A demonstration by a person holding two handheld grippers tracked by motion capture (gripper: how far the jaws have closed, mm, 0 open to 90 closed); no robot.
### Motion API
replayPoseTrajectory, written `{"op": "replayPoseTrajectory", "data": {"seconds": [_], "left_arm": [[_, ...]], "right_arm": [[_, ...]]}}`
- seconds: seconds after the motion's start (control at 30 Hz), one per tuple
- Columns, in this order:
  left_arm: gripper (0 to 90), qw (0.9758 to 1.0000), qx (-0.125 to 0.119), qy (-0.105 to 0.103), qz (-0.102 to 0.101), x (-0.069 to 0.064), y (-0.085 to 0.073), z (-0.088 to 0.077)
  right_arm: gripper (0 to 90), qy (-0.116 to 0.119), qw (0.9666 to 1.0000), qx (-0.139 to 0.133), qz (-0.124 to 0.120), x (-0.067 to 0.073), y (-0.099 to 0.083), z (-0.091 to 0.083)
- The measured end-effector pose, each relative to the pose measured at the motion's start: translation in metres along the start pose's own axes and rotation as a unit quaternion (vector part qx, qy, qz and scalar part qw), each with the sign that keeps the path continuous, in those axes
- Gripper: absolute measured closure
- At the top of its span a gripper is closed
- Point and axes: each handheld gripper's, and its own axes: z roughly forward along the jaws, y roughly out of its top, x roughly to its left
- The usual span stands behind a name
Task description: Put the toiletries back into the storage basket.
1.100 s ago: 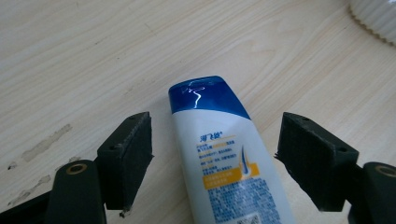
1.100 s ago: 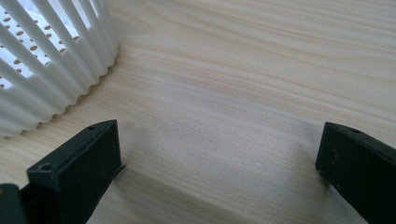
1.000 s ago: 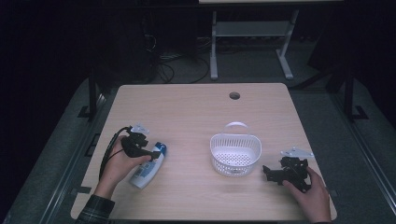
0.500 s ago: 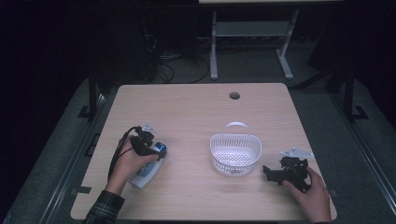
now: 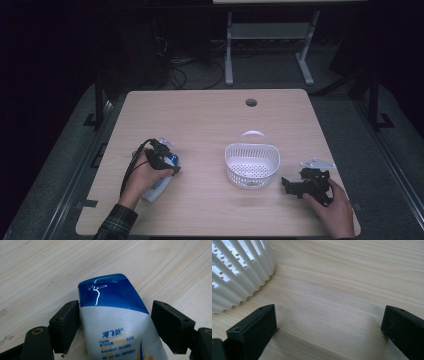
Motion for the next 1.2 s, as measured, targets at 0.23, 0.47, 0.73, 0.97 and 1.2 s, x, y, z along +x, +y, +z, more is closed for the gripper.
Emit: {"op": "replayPoseTrajectory", "data": {"seconds": [0.23, 0.47, 0.73, 0.97, 1.2], "left_arm": [[26.7, 1.0, 0.0, 0.003, 0.002, -0.002, 0.0, 0.001], [34.4, 1.0, 0.0, 0.005, -0.004, -0.002, 0.0, -0.001], [35.6, 0.9999, -0.001, -0.001, -0.012, -0.001, 0.0, -0.005], [35.9, 0.9993, -0.034, -0.013, -0.014, 0.002, -0.001, -0.02], [36.1, 0.9968, -0.065, -0.046, 0.0, 0.008, -0.006, -0.03]], "right_arm": [[0.0, 0.0, 1.0, 0.0, 0.0, 0.0, 0.0, 0.0], [0.0, 0.0, 1.0, 0.0, 0.0, 0.0, 0.0, 0.0], [0.0, 0.0, 1.0, 0.0, 0.0, 0.0, 0.0, 0.0], [0.0, 0.0, 1.0, 0.0, 0.0, 0.0, 0.0, 0.0], [0.0, 0.0, 1.0, 0.0, 0.0, 0.0, 0.0, 0.0]]}}
